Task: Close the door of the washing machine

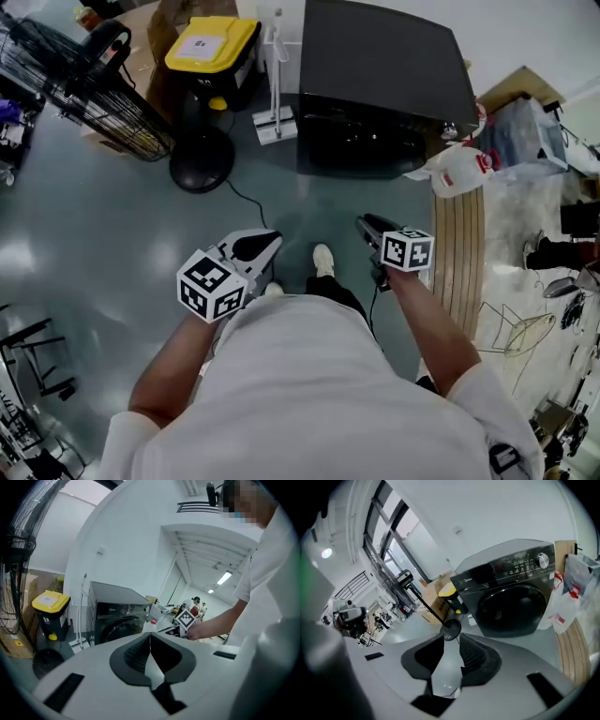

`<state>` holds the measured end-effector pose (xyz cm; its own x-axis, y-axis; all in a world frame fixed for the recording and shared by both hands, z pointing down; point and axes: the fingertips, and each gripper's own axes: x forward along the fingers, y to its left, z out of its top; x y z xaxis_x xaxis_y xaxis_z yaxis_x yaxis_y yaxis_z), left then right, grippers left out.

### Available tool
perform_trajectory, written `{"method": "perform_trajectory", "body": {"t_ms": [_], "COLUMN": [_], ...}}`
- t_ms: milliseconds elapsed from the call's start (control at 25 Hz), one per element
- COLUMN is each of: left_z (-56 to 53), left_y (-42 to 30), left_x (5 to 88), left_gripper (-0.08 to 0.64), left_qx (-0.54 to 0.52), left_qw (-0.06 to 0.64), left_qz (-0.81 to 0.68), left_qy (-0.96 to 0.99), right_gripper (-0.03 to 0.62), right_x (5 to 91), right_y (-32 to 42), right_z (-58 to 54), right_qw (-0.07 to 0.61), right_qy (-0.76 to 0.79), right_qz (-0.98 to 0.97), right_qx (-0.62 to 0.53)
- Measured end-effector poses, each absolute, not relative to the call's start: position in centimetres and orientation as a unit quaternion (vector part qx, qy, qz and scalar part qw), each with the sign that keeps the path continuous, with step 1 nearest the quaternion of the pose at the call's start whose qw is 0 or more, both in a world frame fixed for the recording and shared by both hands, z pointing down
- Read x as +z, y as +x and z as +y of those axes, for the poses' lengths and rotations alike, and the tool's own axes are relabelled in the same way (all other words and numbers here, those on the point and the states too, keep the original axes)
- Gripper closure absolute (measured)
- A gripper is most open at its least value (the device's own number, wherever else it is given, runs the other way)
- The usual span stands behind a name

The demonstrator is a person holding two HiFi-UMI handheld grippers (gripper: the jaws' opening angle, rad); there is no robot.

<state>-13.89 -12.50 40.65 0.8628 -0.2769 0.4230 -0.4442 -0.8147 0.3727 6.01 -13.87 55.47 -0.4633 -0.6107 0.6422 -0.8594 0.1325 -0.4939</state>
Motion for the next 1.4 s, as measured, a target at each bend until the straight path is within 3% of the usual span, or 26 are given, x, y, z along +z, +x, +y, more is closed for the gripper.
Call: {"method": "perform_trajectory", "body": {"t_ms": [560, 1400], "left_z": [-5.8, -2.3], "left_y": [-16.7, -20.8], "left_x": [41.6, 41.8], "left_gripper": [0.541, 0.541], "left_qx": [0.177, 0.166], "left_qw": [0.233, 0.227], "left_qz": [-0.143, -0.155], "left_qy": [0.945, 0.947], "right_gripper": [0.497, 0.524], "right_x": [48.5, 44.9], "right_y": [-1.1, -6.2], "right_z": [-3.4, -0.3], "right_qw": [0.187, 0.199], "right_qy": [0.495, 0.48], "right_qz": [-0.785, -0.816], "right_qx": [0.323, 0.255]}}
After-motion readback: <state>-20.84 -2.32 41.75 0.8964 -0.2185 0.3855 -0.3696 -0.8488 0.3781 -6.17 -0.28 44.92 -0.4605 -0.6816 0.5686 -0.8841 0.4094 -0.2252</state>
